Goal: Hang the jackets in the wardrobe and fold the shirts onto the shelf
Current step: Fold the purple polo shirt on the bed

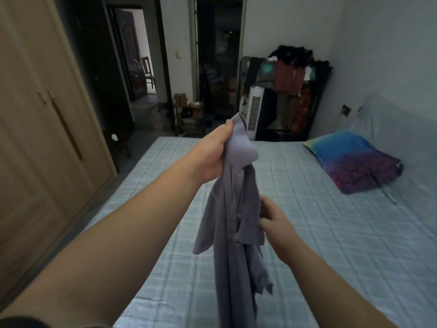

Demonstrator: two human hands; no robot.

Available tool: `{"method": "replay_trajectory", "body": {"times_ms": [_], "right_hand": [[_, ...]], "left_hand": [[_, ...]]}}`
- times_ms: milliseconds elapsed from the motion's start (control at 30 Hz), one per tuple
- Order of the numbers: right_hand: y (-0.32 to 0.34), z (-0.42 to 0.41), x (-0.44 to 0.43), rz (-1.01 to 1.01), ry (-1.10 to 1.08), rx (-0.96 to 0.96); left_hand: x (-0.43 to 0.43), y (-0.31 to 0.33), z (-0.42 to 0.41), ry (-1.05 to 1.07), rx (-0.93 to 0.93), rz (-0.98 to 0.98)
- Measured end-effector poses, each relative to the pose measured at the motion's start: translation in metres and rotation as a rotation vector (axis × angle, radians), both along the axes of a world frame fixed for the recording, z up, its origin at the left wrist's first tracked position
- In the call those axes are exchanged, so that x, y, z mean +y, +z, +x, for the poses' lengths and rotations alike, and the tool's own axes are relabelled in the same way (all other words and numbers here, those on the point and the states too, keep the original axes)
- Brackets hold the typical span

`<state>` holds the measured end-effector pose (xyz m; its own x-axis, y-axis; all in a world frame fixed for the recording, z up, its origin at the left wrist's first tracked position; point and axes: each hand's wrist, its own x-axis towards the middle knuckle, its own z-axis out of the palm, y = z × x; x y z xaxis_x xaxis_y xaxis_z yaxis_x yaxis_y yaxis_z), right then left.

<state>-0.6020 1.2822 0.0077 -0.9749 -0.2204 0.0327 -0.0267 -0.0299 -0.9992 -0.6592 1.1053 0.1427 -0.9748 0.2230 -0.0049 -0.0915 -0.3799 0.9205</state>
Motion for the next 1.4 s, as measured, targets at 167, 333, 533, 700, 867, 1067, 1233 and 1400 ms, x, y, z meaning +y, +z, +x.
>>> {"method": "replay_trajectory", "body": {"times_ms": [167,333,533,700,867,1067,1233,1400], "right_hand": [[-0.028,-0.002,0.005,0.386,0.126,0.013],[-0.043,-0.014,-0.014,0.390,0.237,-0.123],[-0.034,-0.048,-0.004,0.544,-0.122,0.043],[-0.005,-0.071,0.008,0.431,-0.205,0.131],[0.036,-0.072,0.021,0.277,0.317,-0.021],[0.048,-0.076,0.020,0.808,0.283,0.201],[0.040,-0.081,0.018,0.865,0.213,0.278],[0.024,-0.080,0.019,0.708,0.200,0.289]], "left_hand": [[0.005,-0.001,0.008,0.016,0.075,-0.034],[-0.002,-0.013,0.013,0.032,0.126,-0.286],[-0.052,-0.025,-0.003,0.180,0.312,-0.907],[-0.089,-0.026,-0.011,0.271,0.356,-1.034],[-0.111,-0.022,-0.012,0.386,0.380,-1.156],[-0.121,-0.019,0.002,0.260,0.405,-1.103],[-0.120,-0.022,0.015,0.126,0.426,-1.117],[-0.136,-0.022,0.033,-0.058,0.222,-0.925]]}}
